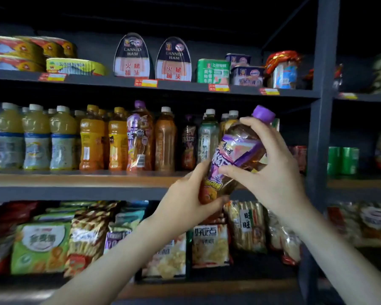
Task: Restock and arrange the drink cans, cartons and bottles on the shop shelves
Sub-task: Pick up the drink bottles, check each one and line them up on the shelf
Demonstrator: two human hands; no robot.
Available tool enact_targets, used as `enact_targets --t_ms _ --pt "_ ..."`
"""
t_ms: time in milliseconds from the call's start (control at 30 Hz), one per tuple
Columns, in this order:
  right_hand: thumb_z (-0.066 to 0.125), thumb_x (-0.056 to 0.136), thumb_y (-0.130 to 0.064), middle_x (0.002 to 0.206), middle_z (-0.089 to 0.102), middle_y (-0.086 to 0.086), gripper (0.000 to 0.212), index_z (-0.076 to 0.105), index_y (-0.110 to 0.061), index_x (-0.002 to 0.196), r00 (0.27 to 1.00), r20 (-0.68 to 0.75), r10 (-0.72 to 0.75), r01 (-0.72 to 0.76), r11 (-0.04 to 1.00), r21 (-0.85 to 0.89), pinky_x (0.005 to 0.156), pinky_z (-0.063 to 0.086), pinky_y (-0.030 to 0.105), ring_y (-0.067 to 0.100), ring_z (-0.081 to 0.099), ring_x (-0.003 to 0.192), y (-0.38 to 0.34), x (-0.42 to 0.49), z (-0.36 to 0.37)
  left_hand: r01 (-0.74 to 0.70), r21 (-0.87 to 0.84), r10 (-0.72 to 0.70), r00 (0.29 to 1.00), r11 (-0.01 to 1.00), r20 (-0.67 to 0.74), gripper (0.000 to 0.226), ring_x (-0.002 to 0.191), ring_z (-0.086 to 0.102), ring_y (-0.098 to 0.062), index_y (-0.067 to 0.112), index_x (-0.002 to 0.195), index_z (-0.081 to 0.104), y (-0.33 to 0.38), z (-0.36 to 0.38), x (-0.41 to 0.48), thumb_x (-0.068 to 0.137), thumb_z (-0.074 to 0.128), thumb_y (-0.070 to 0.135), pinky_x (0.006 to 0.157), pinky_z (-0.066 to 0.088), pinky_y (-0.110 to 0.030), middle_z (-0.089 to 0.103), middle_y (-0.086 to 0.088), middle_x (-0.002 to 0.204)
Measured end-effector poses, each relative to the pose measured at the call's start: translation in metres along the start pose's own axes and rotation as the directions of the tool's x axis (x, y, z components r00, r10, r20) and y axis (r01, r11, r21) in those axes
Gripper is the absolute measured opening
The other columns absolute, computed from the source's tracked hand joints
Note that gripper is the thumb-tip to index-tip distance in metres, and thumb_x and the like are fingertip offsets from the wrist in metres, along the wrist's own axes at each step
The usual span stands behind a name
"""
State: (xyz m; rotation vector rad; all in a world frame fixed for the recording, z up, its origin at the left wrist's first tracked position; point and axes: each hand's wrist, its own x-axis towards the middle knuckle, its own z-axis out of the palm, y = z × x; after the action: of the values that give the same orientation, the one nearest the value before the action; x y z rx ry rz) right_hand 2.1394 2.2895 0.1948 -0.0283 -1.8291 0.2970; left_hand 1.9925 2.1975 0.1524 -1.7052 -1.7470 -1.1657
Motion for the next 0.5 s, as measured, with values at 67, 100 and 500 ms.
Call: enact_targets --t_ms 67,100,500 --pt "0.083 0.064 -0.037 0.13 0.047 -0.015 0.076 0.045 -0.041 0.13 0.992 0.098 0.08 -0.084 0.995 0.044 0.087 0.042 0.004 -0.01 0.05 0.111 0.002 -0.022 -0.006 0.065 -0.015 -0.065 0.997 0.998 -0.035 0.079 0.099 0.063 -0.008 0.032 0.143 0.035 0.009 0.008 -0.03 0.077 0.074 0.048 0.081 0.046 -0.016 0.065 0.009 0.115" --pt "0.082 0.064 -0.04 0.13 0.046 -0.015 0.077 0.044 -0.042 0.131 0.98 0.154 0.127 -0.137 0.989 0.063 0.088 0.041 0.004 -0.008 0.049 0.112 0.002 -0.037 -0.007 0.112 -0.056 -0.114 0.993 0.992 -0.038 0.078 0.097 0.063 -0.006 0.032 0.14 0.041 0.012 0.014 -0.049 0.072 0.076 0.051 0.08 0.046 -0.017 0.067 0.01 0.112" --pt "0.057 0.091 -0.049 0.161 0.012 -0.002 0.083 0.002 -0.042 0.153 0.5 0.73 0.466 -0.094 0.867 -0.49 0.101 0.04 0.039 0.023 0.022 0.144 0.003 -0.221 0.014 0.83 -0.203 -0.717 0.553 0.52 0.425 0.069 0.085 0.07 -0.012 0.032 0.111 0.068 -0.001 0.039 -0.257 0.048 0.074 0.06 0.083 0.056 -0.044 0.074 0.008 0.092"
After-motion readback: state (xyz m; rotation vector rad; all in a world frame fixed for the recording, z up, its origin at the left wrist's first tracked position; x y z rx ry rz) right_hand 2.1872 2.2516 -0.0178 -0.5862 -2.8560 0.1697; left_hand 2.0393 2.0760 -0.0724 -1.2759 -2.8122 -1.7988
